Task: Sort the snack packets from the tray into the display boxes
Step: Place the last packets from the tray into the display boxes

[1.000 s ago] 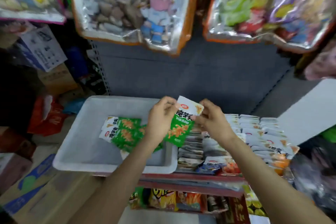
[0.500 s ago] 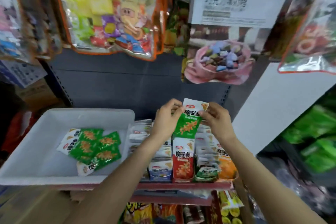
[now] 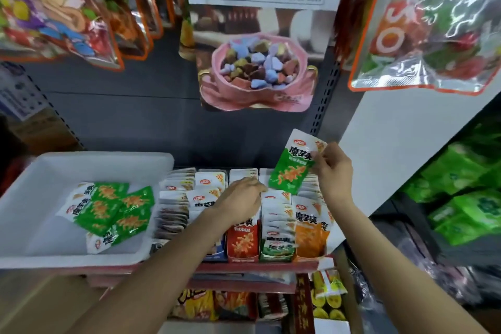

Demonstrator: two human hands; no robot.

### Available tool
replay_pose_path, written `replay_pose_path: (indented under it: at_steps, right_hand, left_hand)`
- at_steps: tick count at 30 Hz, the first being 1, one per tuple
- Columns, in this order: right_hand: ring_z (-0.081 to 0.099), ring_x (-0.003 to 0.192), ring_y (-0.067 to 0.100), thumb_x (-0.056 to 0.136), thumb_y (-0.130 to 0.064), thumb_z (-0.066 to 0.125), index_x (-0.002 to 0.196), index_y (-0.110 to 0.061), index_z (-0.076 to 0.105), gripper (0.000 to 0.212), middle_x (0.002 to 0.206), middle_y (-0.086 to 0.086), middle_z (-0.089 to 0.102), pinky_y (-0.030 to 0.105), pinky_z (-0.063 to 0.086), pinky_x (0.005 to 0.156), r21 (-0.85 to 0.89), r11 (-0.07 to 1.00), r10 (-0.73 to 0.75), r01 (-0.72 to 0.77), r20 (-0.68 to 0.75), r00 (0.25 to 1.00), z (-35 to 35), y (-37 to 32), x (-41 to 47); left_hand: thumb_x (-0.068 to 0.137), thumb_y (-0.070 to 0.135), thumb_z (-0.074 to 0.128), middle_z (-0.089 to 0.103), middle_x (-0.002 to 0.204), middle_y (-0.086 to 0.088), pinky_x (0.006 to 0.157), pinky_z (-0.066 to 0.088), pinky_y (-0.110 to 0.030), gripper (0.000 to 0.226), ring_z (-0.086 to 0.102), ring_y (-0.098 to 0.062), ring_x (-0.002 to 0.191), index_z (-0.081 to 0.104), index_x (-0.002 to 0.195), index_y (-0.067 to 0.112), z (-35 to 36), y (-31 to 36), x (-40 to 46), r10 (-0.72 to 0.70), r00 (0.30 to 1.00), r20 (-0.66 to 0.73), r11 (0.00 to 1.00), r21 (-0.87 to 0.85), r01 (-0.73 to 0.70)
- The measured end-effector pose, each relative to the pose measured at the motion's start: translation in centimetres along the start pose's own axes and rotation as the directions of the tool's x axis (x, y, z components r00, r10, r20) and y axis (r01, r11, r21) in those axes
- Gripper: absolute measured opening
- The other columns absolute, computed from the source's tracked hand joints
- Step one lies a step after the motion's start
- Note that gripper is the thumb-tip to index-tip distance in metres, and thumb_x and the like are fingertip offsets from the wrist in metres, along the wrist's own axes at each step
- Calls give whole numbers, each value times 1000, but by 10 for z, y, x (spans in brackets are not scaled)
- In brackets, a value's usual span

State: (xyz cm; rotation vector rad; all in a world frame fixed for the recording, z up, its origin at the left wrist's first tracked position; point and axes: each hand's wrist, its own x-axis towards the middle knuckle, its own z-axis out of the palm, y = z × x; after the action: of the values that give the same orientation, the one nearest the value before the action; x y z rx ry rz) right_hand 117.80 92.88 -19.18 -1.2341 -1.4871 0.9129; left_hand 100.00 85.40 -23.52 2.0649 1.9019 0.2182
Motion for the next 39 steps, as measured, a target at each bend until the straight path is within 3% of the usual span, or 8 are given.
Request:
replay_pose_path:
  at_steps: [3,6,14,20,25,28,34,39]
  right_hand:
    - [46,62,22,93,-15,57,68,-14,38,31,55,-8,44,58,50,69,4,1000,-9,9,-19,1000,0,3,3]
    - [57,68,32,91,-16,58,72,-15,47,21,63,-2,57,59,51,71,-28,999,-11,15,135,991,3,8,5]
    - [63,87,32,89,-11,61,99,0,61,15,94,15,67,38,50,76,-486,869,132,92,407,904,20,32,-8]
    - [62,88,23,94,-10,50,107,-14,64,20,99,5,68,35,49,76,-455,852,-75,258,380,922,26,31,-18]
    - [60,90,33,90,-5,48,94,-10,64,17,97,13,66,34,44,71,-586,764,37,272,460,887,36,32,-18]
    - [53,103,31,90,-7,51,110,-8,64,23,110,15,59,34,42,84,-587,747,-36,314,435,900,45,22,-23]
    - [57,95,23,92,-8,52,112,-12,64,24,112,8,56,24,40,81,-398,824,-149,403,534,832,106,-25,-58]
    - [57,101,24,92,-8,51,115,-12,64,27,113,9,59,28,42,89,-280,838,-161,469,693,703,193,-63,-100]
  left_hand:
    - [97,16,41,47,136,1,108,26,-29,34,36,-15,130,55,127,19,1,-1,-2,6,1000,-12,999,-33,-6]
    - [97,19,41,41,140,2,109,23,-30,35,31,-14,133,56,128,25,-1,-2,-6,-15,1000,-25,999,-43,14]
    - [98,20,41,37,145,1,111,27,-35,37,33,-15,134,52,132,29,0,-4,-12,-64,998,10,995,-78,65]
    - [97,20,43,38,144,3,109,29,-36,37,34,-15,133,51,133,26,-2,-4,-14,-60,998,19,993,-97,61]
    - [97,18,42,41,141,3,109,30,-34,36,36,-15,131,53,130,23,-7,-2,-15,-60,998,16,991,-120,62]
    - [96,16,42,46,135,0,106,35,-34,36,41,-17,127,52,130,19,-19,-5,-25,-67,992,-105,980,-194,46]
    - [91,16,53,60,112,1,92,47,-38,29,55,-15,105,57,120,18,-41,-54,-78,-223,862,-456,924,-382,37]
    - [88,7,56,68,98,-3,78,48,-28,21,62,-17,90,63,106,13,-46,-134,-132,-514,727,-455,786,-589,187]
